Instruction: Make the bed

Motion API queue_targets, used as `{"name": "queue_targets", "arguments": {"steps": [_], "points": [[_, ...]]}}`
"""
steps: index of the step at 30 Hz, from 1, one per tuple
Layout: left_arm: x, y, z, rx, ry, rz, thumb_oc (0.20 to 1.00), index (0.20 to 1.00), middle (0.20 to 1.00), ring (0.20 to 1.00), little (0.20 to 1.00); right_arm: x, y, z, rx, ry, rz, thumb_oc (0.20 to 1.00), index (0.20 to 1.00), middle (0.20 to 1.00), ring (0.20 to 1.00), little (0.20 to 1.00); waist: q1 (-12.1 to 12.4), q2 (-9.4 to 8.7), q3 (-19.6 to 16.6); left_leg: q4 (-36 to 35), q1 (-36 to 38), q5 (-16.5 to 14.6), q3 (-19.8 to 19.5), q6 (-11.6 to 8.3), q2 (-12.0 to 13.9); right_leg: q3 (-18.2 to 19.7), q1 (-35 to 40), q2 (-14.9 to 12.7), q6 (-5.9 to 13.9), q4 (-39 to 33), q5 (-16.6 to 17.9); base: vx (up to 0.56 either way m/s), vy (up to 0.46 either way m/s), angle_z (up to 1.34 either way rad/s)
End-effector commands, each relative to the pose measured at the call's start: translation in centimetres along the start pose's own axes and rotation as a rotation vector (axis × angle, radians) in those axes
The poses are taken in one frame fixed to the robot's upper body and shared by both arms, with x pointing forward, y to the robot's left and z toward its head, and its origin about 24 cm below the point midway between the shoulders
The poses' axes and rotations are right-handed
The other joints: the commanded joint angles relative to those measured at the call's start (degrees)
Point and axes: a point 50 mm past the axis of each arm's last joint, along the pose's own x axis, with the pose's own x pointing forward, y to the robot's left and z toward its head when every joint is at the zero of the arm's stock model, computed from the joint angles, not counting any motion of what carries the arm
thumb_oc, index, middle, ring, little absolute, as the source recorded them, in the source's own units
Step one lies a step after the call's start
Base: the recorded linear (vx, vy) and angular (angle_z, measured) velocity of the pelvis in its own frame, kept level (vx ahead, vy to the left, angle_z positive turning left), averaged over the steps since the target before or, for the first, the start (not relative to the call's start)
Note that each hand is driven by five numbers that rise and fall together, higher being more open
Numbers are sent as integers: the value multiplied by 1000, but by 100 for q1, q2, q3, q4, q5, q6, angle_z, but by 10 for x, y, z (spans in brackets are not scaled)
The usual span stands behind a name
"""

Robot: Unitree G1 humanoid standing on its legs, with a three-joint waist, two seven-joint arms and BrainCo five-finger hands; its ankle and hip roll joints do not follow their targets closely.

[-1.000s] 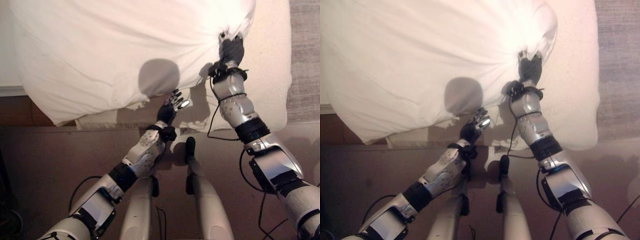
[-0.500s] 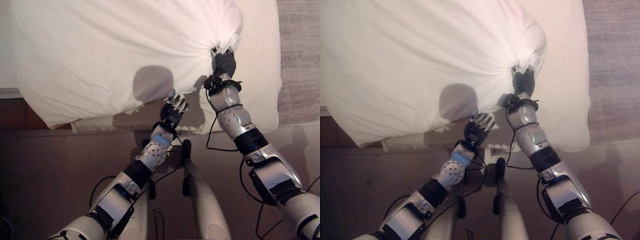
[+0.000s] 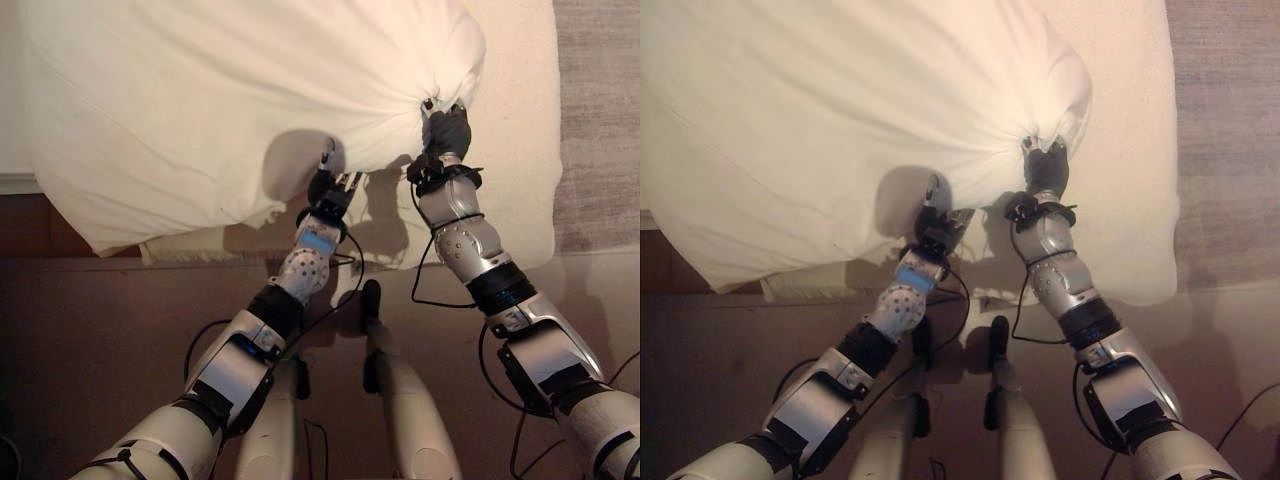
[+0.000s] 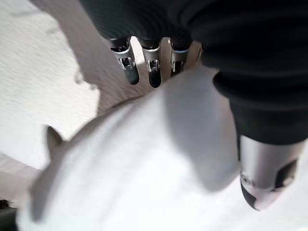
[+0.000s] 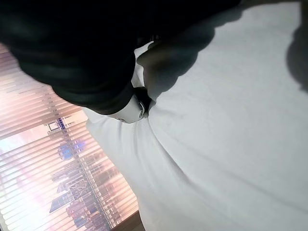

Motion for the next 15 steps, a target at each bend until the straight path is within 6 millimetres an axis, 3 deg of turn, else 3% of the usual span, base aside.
{"name": "queue_targets", "arguments": {"steps": [1,8,15], "points": [[11,-16,16,-39,-114,44,1000,1000,1000,1000,1000,-17,-12,25,143,-167,-29,200,200,200,200,200,-192,-263,-691,-42,27,-364,84,-277,-250,-56,-301,-64,552,23,163,-2,0,4],[10,-7,6,42,-90,90,1000,1000,1000,1000,1000,-32,-23,44,232,-275,-44,200,200,200,200,200,-282,-333,-761,-42,110,-373,22,-217,-215,46,-303,-26,521,106,82,0,0,0],[9,5,8,1,-107,133,1000,1000,1000,1000,1000,-60,-59,28,232,-225,-146,200,200,200,200,200,-412,-404,-834,-42,203,-427,55,-232,-208,63,-283,-9,499,269,-31,12,-3,3]]}}
